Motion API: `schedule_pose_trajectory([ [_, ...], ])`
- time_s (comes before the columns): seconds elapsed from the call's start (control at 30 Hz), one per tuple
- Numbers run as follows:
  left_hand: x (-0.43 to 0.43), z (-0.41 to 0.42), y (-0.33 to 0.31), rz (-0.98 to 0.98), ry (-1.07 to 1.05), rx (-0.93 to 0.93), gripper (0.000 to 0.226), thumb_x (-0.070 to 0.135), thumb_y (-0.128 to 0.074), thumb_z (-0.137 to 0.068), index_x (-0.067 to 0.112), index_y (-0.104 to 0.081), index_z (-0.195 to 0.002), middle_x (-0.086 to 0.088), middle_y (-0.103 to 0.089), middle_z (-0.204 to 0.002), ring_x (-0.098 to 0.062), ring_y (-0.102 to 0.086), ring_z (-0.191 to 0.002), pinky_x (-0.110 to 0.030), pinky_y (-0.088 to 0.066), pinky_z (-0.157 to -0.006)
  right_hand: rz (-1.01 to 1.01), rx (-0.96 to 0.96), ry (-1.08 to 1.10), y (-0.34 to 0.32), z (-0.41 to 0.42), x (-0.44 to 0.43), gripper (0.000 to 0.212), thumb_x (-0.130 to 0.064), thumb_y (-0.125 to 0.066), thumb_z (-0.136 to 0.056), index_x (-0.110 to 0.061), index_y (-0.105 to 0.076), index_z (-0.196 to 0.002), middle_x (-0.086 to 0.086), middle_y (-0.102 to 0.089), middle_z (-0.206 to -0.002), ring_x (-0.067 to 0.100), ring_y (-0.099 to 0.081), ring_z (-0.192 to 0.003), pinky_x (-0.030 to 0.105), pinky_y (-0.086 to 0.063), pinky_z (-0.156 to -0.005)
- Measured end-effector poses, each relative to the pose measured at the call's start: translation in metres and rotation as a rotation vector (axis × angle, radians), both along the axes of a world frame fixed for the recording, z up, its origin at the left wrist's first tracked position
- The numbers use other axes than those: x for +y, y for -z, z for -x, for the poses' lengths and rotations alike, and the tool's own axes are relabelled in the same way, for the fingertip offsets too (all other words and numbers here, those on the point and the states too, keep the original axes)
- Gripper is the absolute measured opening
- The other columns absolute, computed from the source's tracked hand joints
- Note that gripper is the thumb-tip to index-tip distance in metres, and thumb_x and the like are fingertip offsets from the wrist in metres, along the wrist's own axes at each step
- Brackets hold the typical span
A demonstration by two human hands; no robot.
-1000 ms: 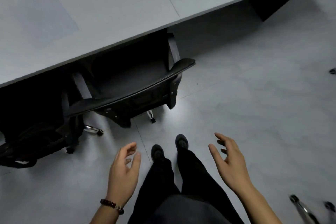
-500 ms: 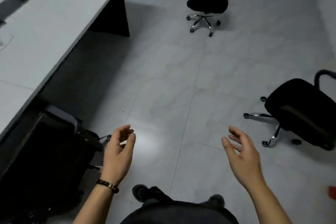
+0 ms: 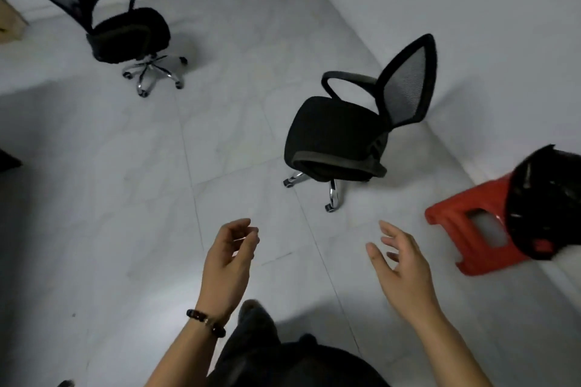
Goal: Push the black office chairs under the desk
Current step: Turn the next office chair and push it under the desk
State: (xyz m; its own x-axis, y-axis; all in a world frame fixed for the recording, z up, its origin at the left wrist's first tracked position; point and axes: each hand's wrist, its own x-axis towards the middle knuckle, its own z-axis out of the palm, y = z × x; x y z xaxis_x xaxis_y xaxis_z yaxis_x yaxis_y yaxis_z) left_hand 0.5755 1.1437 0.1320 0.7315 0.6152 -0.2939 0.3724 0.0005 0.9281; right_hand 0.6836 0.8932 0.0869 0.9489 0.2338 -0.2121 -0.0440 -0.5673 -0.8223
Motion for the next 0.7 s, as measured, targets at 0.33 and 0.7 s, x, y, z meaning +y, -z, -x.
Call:
schedule_pose_trajectory([
  [0.33,-0.068,-0.247,0.071,-0.001,0.247,0.089,0.018,0.024,-0.056,-0.093,0.029,-0.058,-0.110,0.009,-0.068,-0.105,-0.014,-0.064,-0.100,-0.039,-0.053,-0.086,0.011,0.025,0.232,0.055,-0.186,-0.086,0.045,-0.030,-0.063,-0.092,-0.026,-0.051,-0.135,-0.012,-0.053,-0.124,0.001,-0.053,-0.115,0.030,-0.047,-0.096],
  [0.7,-0.107,-0.565,0.032,-0.062,0.366,0.027,0.023,0.021,-0.057,-0.093,0.023,-0.056,-0.115,0.006,-0.067,-0.101,-0.010,-0.064,-0.092,-0.028,-0.053,-0.081,0.148,-0.063,0.179,-0.006,-0.494,-0.139,0.047,-0.029,-0.060,-0.094,-0.022,-0.047,-0.139,-0.007,-0.050,-0.127,0.007,-0.051,-0.112,0.025,-0.040,-0.089],
])
